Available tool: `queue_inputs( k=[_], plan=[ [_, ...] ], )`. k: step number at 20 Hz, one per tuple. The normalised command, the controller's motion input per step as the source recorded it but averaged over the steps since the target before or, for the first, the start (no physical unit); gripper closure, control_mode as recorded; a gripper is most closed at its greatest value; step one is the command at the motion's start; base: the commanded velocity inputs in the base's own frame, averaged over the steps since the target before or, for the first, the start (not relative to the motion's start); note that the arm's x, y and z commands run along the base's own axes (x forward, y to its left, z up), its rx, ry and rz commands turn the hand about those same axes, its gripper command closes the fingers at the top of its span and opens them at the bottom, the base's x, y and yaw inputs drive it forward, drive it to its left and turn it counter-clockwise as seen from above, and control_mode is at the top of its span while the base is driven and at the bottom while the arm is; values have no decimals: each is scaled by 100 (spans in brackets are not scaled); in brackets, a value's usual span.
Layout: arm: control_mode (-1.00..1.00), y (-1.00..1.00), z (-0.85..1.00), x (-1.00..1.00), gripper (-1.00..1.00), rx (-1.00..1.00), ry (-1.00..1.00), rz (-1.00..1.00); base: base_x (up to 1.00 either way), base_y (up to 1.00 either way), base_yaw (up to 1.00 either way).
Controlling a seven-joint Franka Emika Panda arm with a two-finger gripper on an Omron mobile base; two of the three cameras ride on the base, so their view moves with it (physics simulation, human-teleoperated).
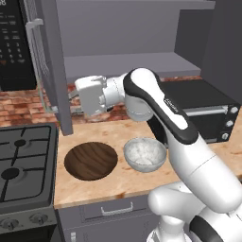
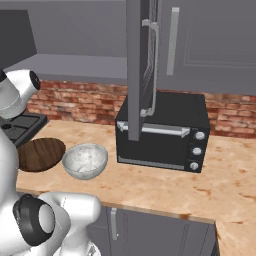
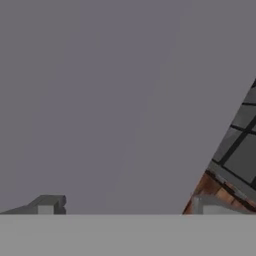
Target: Open the cabinet. Pick the bowls from the counter and place them in the cabinet. Then close the cabinet.
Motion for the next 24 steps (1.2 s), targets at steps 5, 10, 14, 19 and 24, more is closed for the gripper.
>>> queue_inputs(
  k=[5,10,14,19,24],
  plan=[
    [-100,18,-7,0,-100,-7,-1,-1,0,0,0],
    [-100,0,-4,3,-100,-4,0,-4,0,0,0],
    [-100,-20,-32,10,-100,-9,0,-7,0,0,0],
    [-100,-31,-73,10,-100,-12,1,-22,0,0,0],
    [-100,-37,-56,8,-100,-5,3,-26,0,0,0]
  ],
)
